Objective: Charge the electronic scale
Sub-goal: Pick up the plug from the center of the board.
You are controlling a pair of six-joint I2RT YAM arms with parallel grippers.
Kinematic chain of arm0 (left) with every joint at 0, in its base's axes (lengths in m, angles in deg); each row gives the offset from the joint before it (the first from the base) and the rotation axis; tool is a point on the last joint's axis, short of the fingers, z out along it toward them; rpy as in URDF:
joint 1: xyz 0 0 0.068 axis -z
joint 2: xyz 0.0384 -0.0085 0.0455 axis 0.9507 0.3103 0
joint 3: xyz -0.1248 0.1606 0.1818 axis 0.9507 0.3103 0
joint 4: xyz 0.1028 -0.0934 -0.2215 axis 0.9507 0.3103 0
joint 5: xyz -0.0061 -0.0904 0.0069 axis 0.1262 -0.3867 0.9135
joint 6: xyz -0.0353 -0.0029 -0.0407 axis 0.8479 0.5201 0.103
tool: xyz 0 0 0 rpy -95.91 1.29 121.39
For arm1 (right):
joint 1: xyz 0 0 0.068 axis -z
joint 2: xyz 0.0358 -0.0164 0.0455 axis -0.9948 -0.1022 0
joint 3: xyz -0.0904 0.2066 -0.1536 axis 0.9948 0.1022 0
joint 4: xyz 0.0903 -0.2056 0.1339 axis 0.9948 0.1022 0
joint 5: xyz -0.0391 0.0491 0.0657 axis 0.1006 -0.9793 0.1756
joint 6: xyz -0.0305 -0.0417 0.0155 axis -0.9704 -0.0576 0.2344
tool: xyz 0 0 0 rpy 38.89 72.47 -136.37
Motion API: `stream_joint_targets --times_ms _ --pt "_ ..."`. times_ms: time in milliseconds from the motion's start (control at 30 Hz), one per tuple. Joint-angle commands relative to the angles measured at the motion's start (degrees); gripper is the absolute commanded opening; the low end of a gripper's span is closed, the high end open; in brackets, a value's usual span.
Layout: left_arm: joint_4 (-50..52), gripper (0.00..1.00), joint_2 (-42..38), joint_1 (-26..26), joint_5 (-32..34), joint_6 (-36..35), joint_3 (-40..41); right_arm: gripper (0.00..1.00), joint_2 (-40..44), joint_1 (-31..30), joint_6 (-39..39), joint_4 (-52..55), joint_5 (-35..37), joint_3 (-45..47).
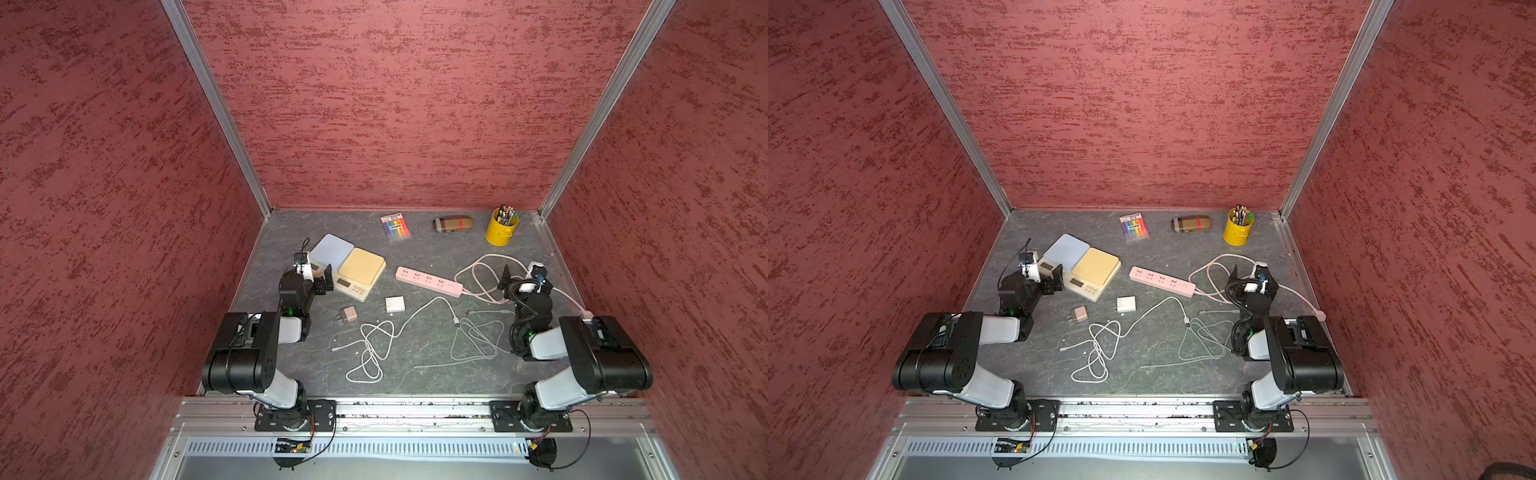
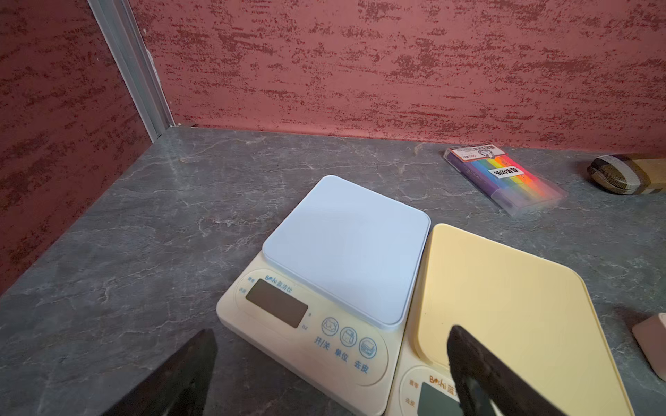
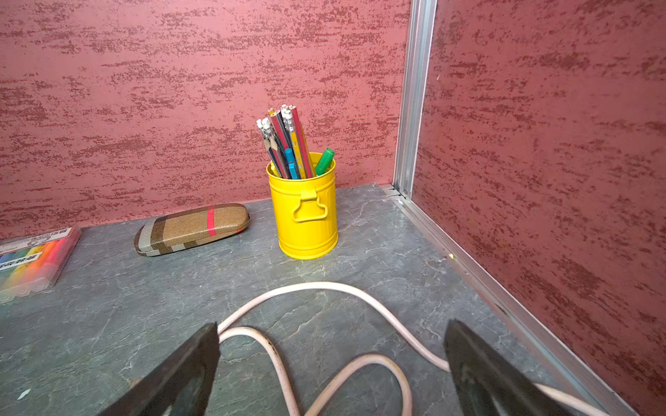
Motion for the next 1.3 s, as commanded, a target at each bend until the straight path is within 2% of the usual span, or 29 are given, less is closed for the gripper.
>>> stream_joint_targets --times_ms 0,1167,1267 --pt "0.2 1.00 0.0 -0.2 -0.7 0.3 -0.7 0.99 0.0 0.2 0.9 -2.2 -0.4 -0.4" --pt "0.2 1.00 0.0 -0.2 -0.7 0.3 -0.7 0.99 -0.1 0.2 1.1 -2.0 -0.5 -0.5" --pt "0.2 1.00 -0.1 -1.5 -2.9 1.1 -0.7 0.99 0.0 0.2 1.1 -2.1 -0.5 -0.4"
